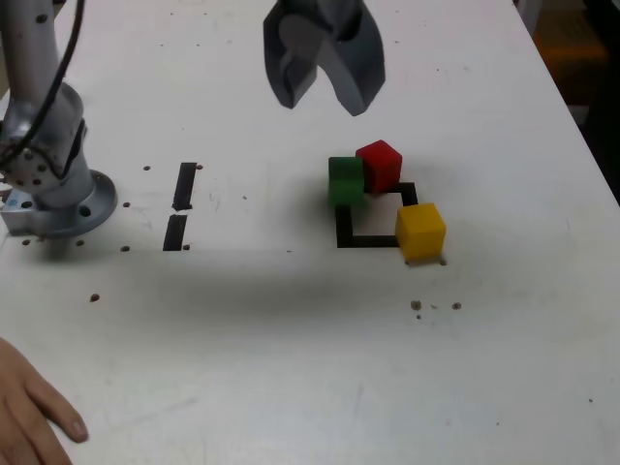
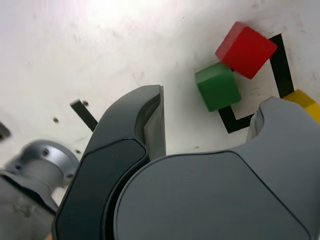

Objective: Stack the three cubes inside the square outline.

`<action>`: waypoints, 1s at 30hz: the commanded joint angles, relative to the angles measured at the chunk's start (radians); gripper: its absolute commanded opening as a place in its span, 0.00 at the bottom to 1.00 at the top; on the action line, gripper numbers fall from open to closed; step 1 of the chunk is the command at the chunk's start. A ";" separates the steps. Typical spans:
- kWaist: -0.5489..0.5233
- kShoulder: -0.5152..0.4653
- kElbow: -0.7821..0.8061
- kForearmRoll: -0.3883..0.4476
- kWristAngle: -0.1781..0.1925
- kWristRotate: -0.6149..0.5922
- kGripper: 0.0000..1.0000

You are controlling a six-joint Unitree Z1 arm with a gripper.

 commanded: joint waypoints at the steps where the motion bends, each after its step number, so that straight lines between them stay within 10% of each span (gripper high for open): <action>1: 0.002 0.009 -0.004 -0.016 0.007 0.021 0.73; 14: 0.005 0.025 0.056 -0.205 0.005 0.296 0.85; 23: 0.013 0.020 0.102 -0.288 0.121 0.422 0.97; 30: 0.021 0.030 0.140 -0.335 0.135 0.423 0.96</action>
